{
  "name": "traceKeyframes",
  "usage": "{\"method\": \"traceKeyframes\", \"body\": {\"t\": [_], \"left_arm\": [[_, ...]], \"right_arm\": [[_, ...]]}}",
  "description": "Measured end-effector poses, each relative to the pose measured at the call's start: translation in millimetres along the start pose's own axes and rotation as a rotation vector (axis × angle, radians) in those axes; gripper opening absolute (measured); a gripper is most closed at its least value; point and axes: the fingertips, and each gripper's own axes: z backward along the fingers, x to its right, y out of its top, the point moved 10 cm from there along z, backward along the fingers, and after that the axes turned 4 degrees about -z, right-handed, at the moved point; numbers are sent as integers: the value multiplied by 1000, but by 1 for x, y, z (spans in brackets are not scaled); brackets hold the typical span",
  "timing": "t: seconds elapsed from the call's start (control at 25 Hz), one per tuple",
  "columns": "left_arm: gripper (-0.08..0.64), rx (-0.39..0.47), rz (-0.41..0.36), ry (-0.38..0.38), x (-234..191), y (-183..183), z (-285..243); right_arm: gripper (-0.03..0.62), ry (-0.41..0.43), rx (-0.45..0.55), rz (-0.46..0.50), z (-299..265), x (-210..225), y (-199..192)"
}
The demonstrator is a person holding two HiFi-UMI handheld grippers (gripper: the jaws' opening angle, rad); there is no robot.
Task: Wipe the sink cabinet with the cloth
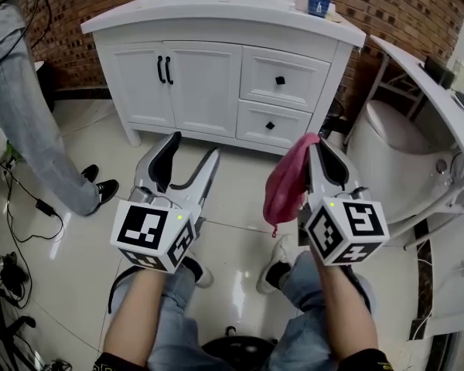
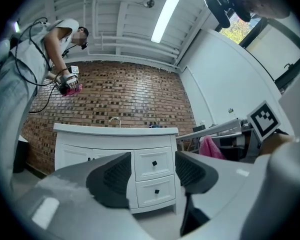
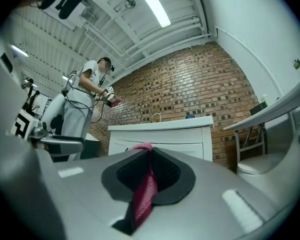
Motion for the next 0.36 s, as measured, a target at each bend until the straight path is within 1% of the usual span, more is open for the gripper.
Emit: {"method": "traceKeyframes", "body": {"t": [0.24, 0.36], "left_arm": [[275, -20, 3, 8, 3, -4, 18], [275, -31, 21, -9, 2, -3, 22]], "right_arm": [[21, 35, -21, 6, 13, -21, -7], [21, 40, -26, 1, 17, -25, -6]]}}
